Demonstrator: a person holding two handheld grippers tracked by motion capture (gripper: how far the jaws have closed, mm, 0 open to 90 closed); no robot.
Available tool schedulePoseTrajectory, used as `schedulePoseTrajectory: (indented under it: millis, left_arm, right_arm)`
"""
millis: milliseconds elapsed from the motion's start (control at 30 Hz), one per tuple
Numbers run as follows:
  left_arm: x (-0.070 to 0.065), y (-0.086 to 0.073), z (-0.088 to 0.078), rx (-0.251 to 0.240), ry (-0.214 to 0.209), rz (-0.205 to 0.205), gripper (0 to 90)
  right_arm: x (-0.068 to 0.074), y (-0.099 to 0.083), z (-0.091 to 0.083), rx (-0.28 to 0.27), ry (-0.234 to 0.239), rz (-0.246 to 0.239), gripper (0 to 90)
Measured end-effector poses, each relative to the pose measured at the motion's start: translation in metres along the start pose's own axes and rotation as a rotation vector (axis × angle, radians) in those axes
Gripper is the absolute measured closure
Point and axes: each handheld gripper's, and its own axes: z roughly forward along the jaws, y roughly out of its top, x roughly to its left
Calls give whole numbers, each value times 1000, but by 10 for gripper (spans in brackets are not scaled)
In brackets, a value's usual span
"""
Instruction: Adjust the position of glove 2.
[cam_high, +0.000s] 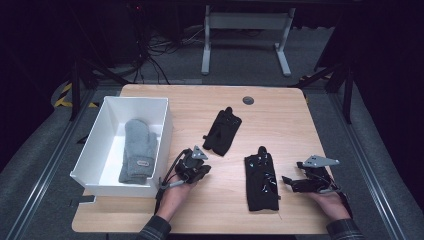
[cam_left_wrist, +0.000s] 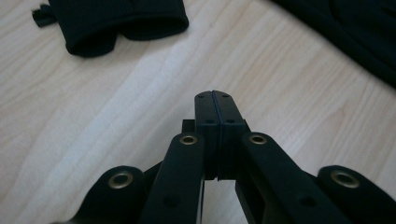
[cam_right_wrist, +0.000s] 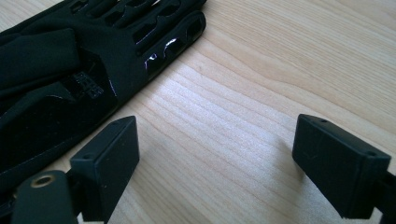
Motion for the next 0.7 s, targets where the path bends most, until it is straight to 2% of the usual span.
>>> schedulePoseTrajectory:
  millis: [267, 300, 333, 500, 700]
  left_arm:
    - [14, 36, 9, -33, 14, -2, 900]
    - [16, 44, 11, -31, 22, 0, 900]
    - [16, 44, 11, -31, 22, 0, 900]
    - [27, 67, 20, -30, 45, 16, 900]
    - [45, 88, 36, -20, 73, 17, 900]
  right_arm:
    - [0, 0, 0, 0, -2, -1, 154]
    - [0, 0, 0, 0, -2, -1, 154]
    - [0, 0, 0, 0, -2, -1, 154]
    - [0, 0, 0, 2, -1, 2, 154]
    - [0, 0, 0, 2, -2, 2, 154]
